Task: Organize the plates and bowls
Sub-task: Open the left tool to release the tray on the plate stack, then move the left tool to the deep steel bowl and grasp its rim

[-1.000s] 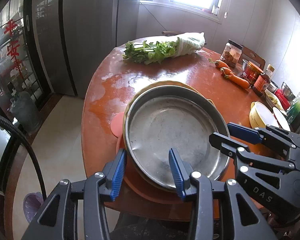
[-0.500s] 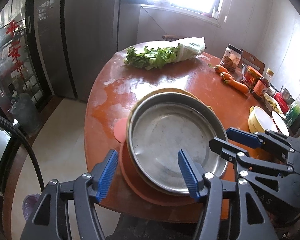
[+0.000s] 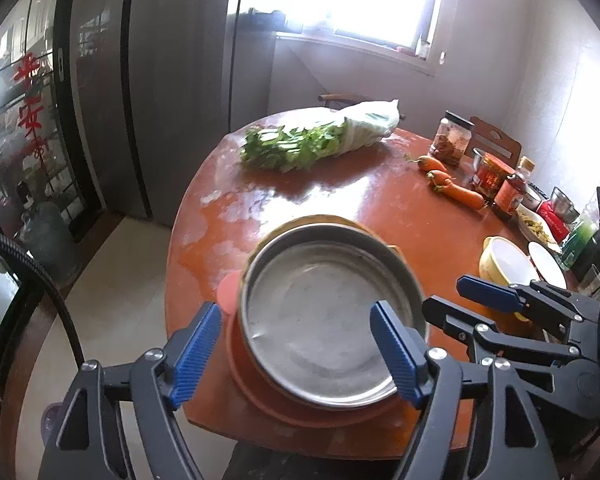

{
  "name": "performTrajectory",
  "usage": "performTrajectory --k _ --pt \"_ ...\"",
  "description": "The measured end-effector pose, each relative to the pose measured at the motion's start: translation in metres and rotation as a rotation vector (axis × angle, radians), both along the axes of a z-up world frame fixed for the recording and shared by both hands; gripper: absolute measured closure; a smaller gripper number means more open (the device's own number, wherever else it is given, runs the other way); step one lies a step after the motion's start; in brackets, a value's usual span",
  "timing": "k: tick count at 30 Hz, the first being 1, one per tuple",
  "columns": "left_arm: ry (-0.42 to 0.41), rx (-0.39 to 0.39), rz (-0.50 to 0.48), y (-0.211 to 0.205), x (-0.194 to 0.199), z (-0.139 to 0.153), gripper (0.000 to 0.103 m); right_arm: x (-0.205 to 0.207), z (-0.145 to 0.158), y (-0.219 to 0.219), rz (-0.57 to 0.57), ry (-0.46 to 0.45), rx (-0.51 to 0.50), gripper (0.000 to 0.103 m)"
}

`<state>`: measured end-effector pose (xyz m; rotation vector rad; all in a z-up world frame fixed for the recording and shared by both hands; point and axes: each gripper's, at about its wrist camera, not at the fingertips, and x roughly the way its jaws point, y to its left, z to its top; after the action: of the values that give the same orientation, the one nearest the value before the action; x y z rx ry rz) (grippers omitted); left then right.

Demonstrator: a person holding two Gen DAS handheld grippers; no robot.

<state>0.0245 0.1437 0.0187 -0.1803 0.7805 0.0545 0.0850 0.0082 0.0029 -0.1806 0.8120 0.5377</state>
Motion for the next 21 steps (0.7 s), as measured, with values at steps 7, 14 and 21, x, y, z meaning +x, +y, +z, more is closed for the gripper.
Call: performTrajectory --k 7,14,21 --pt "-0.040 0.018 -0.037 -0.025 -0.001 0.013 0.015 -0.007 0.010 -0.026 -0.042 -0.017 0.027 0.052" --pt "-0.094 0.022 -0.091 -0.064 0.000 0.030 0.011 -0.019 0.025 -0.072 -0.119 -0.054 0.073 0.044" --pt "-0.110 0.031 -0.139 -0.111 0.011 0.040 0.009 -0.029 0.038 -0.139 -0.214 -0.085 0.108 0.041"
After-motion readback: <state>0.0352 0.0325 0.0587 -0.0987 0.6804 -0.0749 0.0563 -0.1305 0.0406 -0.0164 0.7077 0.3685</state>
